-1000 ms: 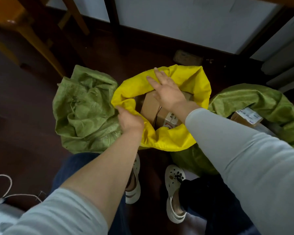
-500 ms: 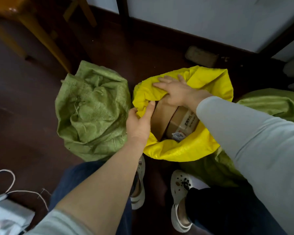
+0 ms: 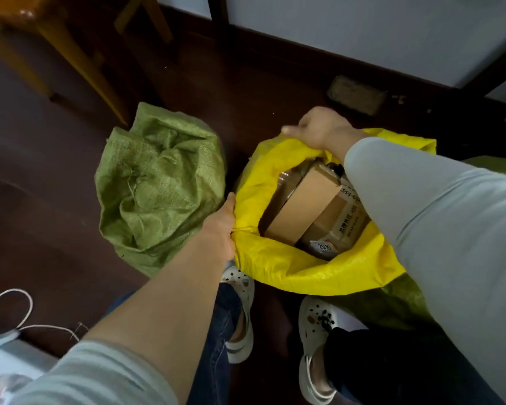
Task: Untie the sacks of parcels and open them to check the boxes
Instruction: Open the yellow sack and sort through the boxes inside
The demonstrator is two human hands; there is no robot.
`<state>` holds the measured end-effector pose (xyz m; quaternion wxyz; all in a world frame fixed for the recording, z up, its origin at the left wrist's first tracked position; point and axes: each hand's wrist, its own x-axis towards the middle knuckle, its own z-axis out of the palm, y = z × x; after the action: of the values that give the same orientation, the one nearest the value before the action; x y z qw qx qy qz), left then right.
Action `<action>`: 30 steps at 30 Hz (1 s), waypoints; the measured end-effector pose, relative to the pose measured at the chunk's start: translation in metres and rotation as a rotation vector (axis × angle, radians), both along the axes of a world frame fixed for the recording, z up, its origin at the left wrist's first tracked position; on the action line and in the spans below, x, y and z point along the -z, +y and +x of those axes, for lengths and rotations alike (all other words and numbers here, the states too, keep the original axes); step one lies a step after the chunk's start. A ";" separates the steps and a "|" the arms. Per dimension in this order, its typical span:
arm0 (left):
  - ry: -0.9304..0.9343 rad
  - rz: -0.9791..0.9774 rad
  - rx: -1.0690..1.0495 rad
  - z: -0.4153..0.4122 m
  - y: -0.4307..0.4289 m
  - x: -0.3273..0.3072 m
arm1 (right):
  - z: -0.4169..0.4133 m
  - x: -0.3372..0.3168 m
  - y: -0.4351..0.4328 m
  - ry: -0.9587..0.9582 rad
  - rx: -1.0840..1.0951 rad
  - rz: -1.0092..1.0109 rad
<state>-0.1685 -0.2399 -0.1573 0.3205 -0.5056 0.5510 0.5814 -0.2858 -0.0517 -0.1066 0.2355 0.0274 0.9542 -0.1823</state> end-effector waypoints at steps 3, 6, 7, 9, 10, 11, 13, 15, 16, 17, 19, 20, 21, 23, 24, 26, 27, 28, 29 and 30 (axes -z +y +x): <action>0.101 -0.397 0.151 0.000 -0.003 -0.005 | 0.013 0.002 0.012 0.120 -0.124 0.188; 0.299 -0.716 0.341 0.002 0.012 -0.026 | 0.036 -0.002 0.034 0.399 -0.028 0.127; 0.366 -0.837 0.409 0.005 0.018 -0.031 | 0.046 -0.004 0.042 0.477 0.009 0.098; 0.636 -1.063 0.564 0.014 0.032 -0.042 | 0.068 -0.010 0.053 0.511 0.058 0.066; 0.843 -1.055 0.683 0.019 0.041 -0.048 | 0.079 -0.012 0.056 0.479 0.070 0.073; 1.043 -0.939 0.825 0.023 0.050 -0.055 | 0.090 -0.013 0.056 0.441 0.089 0.109; 1.094 -0.538 1.265 0.035 0.069 -0.070 | 0.113 -0.015 0.055 0.365 0.213 0.227; 0.813 -0.380 1.735 0.047 0.082 -0.074 | 0.134 -0.019 0.051 0.208 0.439 0.218; 0.739 -0.437 1.873 0.054 0.085 -0.073 | 0.144 -0.019 0.049 0.120 0.532 0.160; 0.729 -0.522 1.929 0.060 0.087 -0.070 | 0.152 -0.019 0.047 0.045 0.591 0.096; 0.823 -0.621 1.926 0.071 0.084 -0.071 | 0.165 -0.019 0.046 -0.028 0.646 -0.015; 0.912 -0.650 1.909 0.076 0.081 -0.069 | 0.170 -0.019 0.048 -0.030 0.676 -0.060; 1.061 -0.691 1.873 0.082 0.078 -0.067 | 0.174 -0.020 0.050 -0.040 0.719 -0.093; 1.298 -0.728 1.778 0.093 0.076 -0.062 | 0.177 -0.019 0.051 -0.091 0.784 -0.066; 1.317 -0.705 1.787 0.097 0.077 -0.059 | 0.176 -0.016 0.049 -0.080 0.751 0.017; 1.338 -0.652 1.801 0.097 0.077 -0.052 | 0.171 -0.015 0.043 0.105 0.599 0.164; 1.364 -0.643 1.722 0.094 0.076 -0.051 | 0.165 -0.016 0.040 0.234 0.514 0.167; 1.355 -0.633 1.583 0.087 0.076 -0.056 | 0.155 -0.020 0.037 0.316 0.445 0.129; 1.325 -0.629 1.417 0.078 0.075 -0.058 | 0.144 -0.023 0.035 0.337 0.388 0.088; 1.246 -0.651 1.287 0.065 0.075 -0.062 | 0.132 -0.025 0.032 0.306 0.347 0.063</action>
<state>-0.1038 -0.1651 -0.0956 0.0712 0.2311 0.9301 0.2766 -0.1540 -0.0200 -0.0815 0.0524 0.1705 0.9650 -0.1924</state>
